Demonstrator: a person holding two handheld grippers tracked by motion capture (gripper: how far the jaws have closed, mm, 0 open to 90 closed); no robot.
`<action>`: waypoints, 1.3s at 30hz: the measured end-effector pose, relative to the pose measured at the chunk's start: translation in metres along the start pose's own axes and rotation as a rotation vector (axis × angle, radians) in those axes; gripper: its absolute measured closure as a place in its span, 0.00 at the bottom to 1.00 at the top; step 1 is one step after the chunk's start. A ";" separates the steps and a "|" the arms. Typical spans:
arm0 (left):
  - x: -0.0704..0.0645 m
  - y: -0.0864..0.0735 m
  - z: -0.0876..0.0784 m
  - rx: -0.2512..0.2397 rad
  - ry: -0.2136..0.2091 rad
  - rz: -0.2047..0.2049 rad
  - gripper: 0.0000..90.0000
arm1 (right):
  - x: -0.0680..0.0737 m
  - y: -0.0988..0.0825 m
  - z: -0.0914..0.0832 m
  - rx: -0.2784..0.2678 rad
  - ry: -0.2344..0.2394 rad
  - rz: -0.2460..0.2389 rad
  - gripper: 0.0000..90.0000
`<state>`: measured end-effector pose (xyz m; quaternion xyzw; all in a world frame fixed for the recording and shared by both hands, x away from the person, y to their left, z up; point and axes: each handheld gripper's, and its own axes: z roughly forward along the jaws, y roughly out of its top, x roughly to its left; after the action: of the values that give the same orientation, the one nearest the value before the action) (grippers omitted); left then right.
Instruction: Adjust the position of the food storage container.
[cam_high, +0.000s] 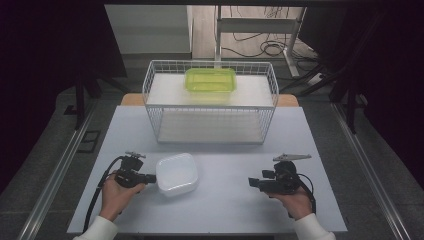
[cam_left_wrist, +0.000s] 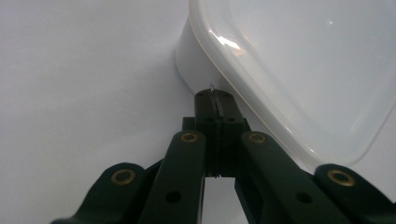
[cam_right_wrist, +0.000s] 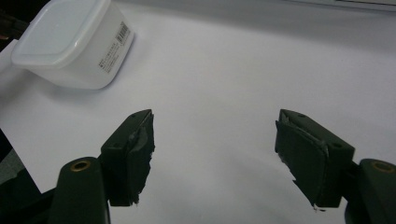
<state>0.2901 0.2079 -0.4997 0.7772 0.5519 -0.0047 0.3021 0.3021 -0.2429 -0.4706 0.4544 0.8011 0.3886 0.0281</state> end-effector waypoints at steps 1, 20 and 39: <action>-0.001 0.002 0.002 0.000 -0.003 0.001 1.00 | 0.000 0.000 0.000 0.000 0.001 0.001 0.31; -0.040 0.037 0.039 0.031 -0.060 0.075 1.00 | -0.003 0.000 -0.002 -0.006 -0.013 0.006 0.31; -0.047 0.046 0.048 0.031 -0.072 0.105 1.00 | -0.002 0.000 -0.002 -0.015 -0.020 0.009 0.29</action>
<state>0.3269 0.1353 -0.5020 0.8090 0.4990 -0.0254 0.3097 0.3027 -0.2460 -0.4694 0.4618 0.7956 0.3902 0.0378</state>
